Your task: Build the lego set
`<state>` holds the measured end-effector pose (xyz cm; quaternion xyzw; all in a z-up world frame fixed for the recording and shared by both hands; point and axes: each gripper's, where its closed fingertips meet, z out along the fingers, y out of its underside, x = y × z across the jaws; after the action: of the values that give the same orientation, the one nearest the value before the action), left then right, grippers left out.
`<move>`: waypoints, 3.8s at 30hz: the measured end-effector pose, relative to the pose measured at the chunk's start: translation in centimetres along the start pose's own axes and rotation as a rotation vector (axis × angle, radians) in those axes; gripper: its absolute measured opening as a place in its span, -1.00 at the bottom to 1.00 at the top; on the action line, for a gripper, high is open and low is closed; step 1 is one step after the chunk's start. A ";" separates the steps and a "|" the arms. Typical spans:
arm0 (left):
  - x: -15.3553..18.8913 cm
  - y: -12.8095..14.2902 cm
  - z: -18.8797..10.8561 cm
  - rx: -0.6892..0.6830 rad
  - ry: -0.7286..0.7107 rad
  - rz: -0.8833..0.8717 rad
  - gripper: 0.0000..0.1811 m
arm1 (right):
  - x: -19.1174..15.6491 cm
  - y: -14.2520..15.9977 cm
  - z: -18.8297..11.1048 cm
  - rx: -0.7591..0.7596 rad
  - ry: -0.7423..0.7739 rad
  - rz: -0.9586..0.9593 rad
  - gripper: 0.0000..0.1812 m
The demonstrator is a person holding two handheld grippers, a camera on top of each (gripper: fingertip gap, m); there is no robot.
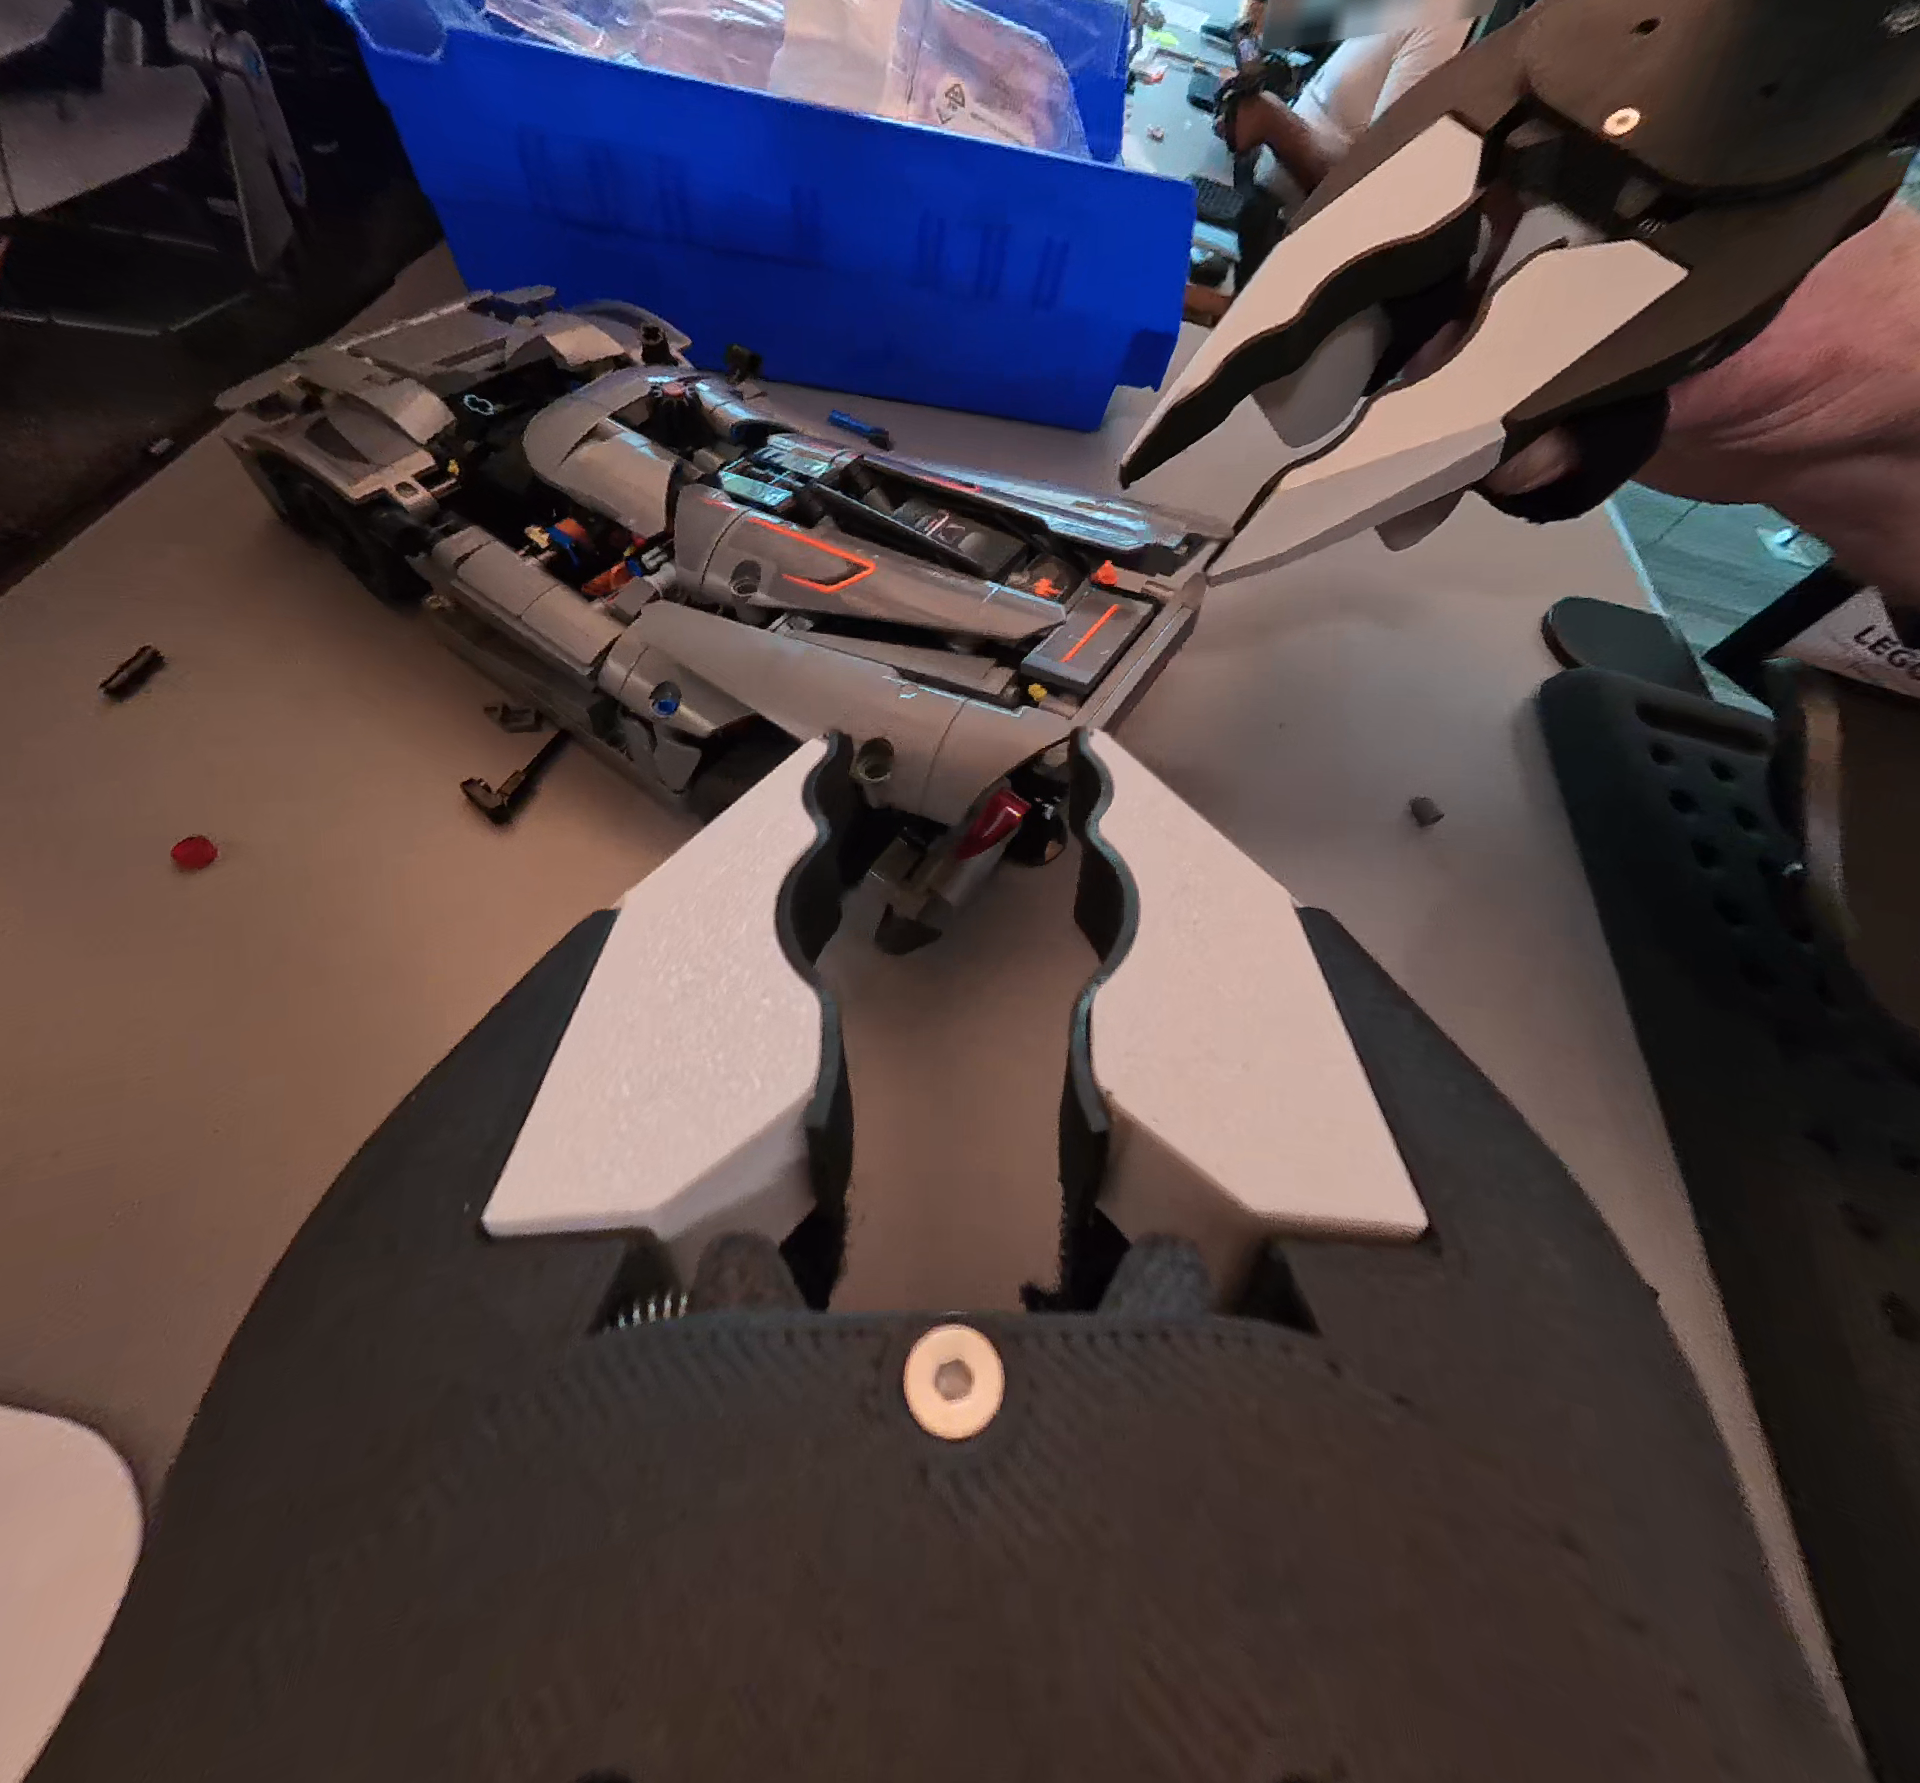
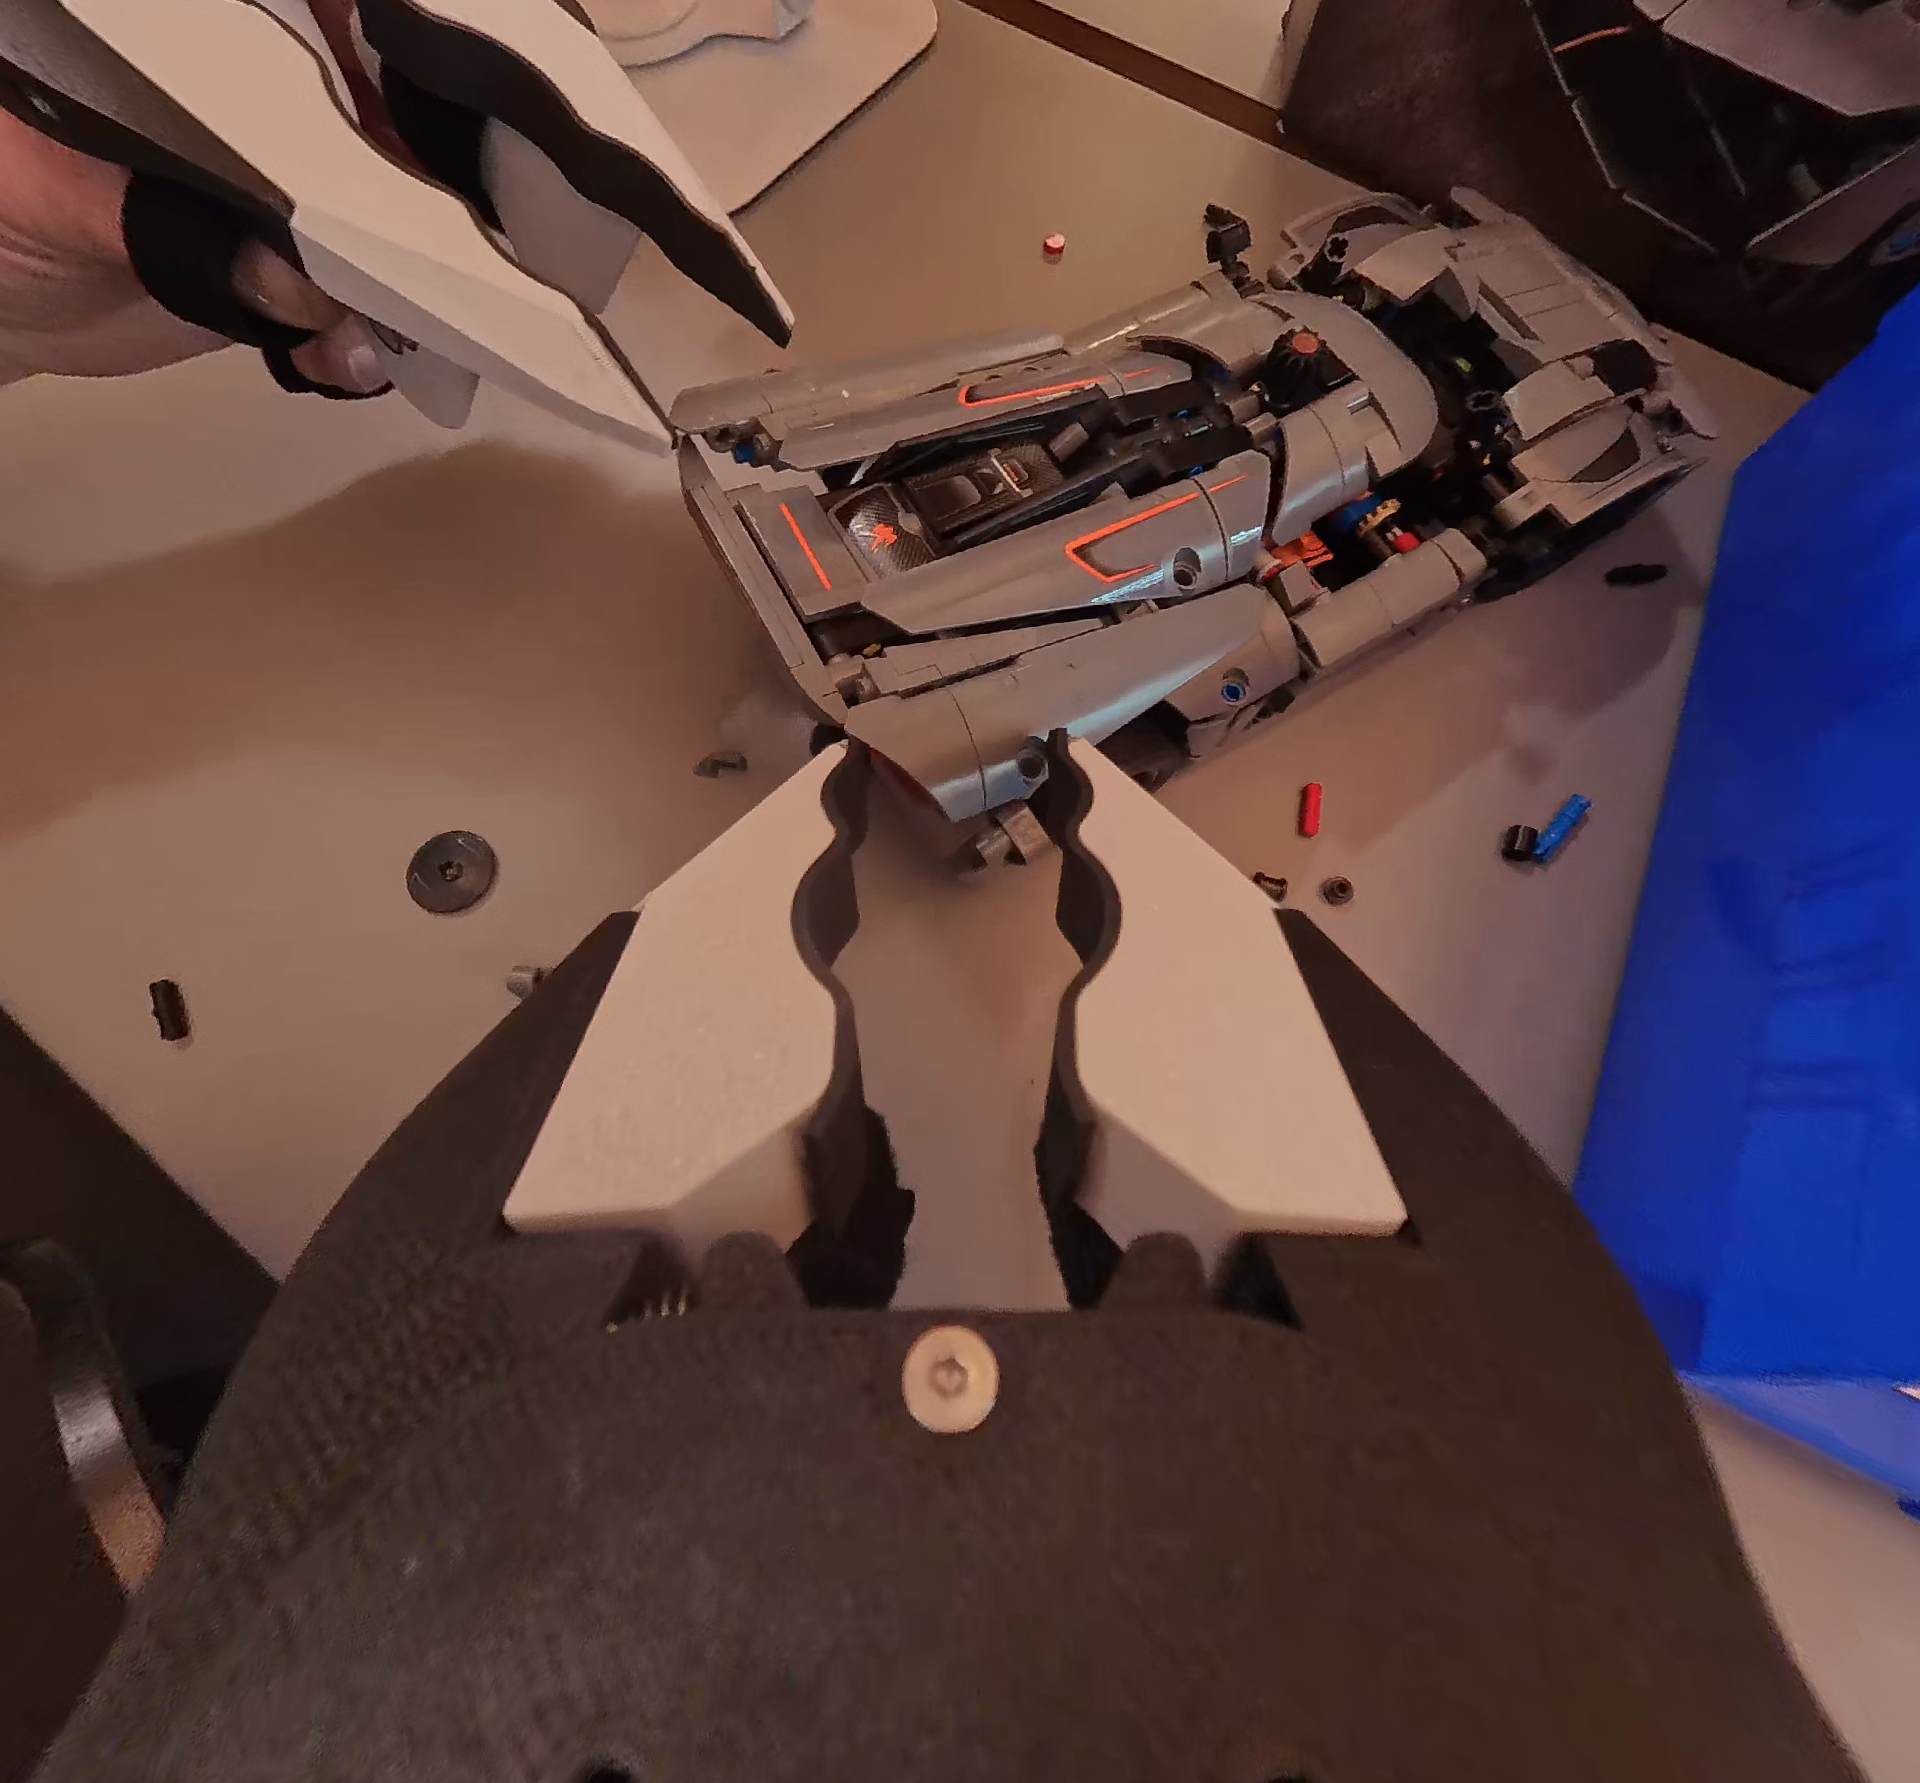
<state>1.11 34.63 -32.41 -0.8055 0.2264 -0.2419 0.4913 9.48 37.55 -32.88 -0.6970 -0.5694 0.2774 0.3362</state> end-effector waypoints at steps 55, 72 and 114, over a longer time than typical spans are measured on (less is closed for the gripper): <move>-0.1 5.7 2.2 -0.164 0.058 -0.242 -0.54 | -0.1 4.3 3.3 -0.132 -0.120 0.185 -0.54; -0.8 5.7 1.9 -0.176 0.033 -0.155 -0.65 | -0.2 5.0 3.7 -0.167 -0.060 0.106 -0.59; -9.0 0.6 4.0 0.058 -0.104 -0.414 -0.48 | 10.0 0.6 5.3 0.070 -0.092 0.679 -0.38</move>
<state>-3.55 42.52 -36.06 -0.8318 0.0234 -0.3019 0.4652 7.74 48.07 -36.67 -0.8214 -0.3099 0.4241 0.2223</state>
